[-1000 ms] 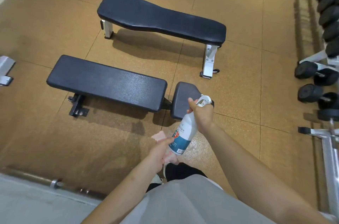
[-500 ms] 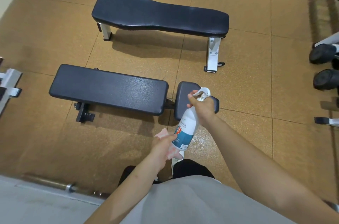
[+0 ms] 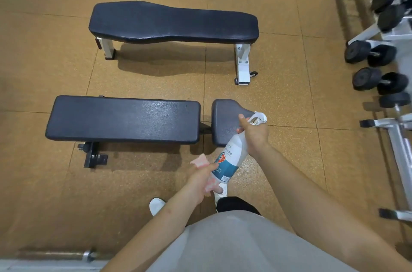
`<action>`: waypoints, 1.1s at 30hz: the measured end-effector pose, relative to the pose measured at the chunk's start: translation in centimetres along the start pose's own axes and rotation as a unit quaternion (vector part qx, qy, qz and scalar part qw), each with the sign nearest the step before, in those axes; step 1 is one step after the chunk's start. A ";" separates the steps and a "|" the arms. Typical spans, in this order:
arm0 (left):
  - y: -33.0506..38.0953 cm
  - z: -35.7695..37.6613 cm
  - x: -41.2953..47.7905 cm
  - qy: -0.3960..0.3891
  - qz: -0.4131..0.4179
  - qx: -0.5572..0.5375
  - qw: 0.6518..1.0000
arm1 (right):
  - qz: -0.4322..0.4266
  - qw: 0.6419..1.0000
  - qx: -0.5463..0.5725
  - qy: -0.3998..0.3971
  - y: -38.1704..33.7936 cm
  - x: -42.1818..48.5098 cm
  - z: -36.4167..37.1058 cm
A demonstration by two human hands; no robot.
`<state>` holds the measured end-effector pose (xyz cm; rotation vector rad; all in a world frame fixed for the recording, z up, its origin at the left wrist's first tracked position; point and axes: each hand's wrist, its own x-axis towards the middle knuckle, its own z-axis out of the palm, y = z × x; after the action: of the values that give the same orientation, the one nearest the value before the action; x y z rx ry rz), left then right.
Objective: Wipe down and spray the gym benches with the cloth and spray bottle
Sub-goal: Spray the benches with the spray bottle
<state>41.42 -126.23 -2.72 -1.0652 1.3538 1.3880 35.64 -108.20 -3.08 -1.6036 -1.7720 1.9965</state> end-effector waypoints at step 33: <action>8.1 -3.7 6.5 0.023 -0.072 0.201 0.977 | 0.187 0.963 0.122 0.150 7.7 4.1 3.5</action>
<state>32.04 -129.68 -7.29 -0.9058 1.4818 0.9356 35.76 -110.93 -12.01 -2.1337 -1.1374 1.8736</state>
